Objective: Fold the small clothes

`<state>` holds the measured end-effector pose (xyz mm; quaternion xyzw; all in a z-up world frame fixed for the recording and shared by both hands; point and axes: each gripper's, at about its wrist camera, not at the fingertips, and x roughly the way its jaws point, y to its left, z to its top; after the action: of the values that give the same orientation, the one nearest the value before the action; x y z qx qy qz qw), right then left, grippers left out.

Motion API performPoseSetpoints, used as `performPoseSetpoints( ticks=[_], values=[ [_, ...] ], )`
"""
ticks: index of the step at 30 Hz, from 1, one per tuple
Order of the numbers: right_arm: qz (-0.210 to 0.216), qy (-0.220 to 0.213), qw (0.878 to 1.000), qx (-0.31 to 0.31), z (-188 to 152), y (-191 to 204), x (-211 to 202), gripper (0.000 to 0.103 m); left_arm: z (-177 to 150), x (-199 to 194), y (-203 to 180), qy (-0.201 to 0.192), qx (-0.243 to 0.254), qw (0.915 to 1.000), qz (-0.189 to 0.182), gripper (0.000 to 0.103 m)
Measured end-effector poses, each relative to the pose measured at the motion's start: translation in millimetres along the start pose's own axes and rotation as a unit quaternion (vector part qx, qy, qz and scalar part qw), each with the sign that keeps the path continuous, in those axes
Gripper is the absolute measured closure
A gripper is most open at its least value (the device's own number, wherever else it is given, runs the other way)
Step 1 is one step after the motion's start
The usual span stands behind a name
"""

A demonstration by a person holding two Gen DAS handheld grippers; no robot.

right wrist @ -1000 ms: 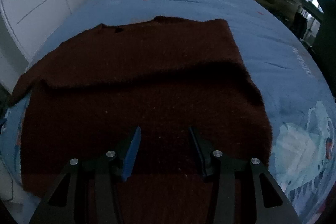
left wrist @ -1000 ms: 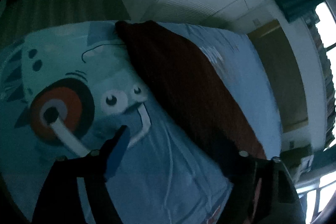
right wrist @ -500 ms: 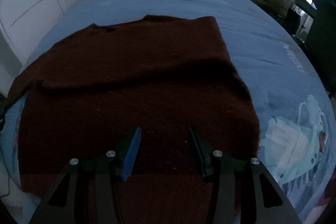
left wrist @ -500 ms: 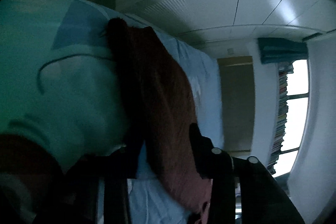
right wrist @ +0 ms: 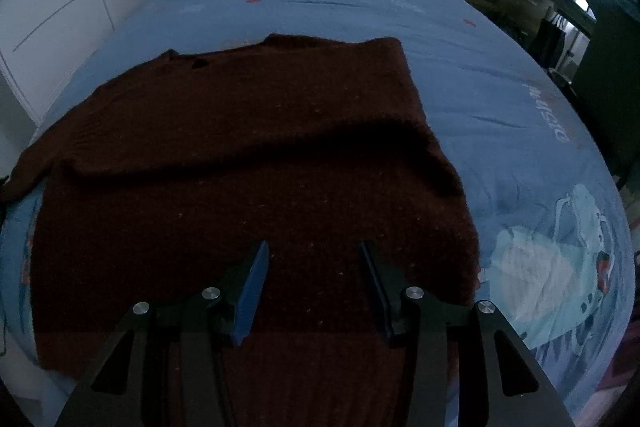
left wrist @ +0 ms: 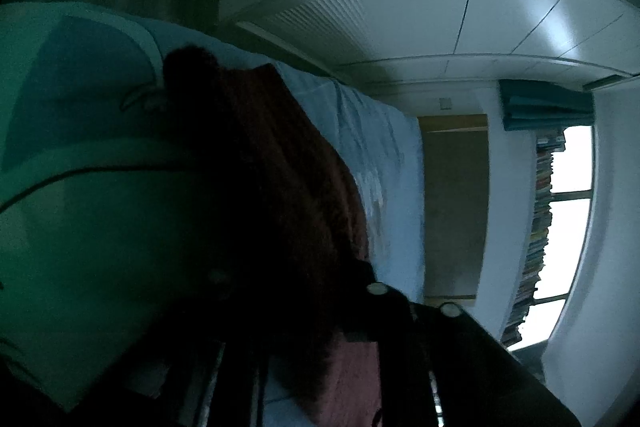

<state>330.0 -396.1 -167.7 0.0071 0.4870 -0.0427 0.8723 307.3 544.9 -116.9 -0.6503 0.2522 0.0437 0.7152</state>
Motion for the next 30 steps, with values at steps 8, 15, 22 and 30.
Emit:
performPoseSetpoints(
  ticks=[8,15,22,30],
  values=[
    [0.011,-0.011,1.000,0.015,-1.2,-10.9,-6.1,0.055,-19.7,-5.5,-24.8,-0.006,0.009,0.9996,-0.028,0.098],
    [0.020,-0.023,0.999,0.043,-6.7,-31.8,-15.4,0.055,-44.5,7.8,-82.7,0.011,0.034,0.9964,-0.077,0.098],
    [0.026,-0.044,0.997,0.064,-13.8,-58.7,-31.9,0.055,-96.0,33.9,-138.6,0.052,0.059,0.9898,-0.119,0.098],
    [0.027,-0.063,0.996,0.055,-19.7,-77.5,-42.3,0.055,-176.5,66.4,-202.6,0.116,0.097,0.9764,-0.155,0.098]
  ],
)
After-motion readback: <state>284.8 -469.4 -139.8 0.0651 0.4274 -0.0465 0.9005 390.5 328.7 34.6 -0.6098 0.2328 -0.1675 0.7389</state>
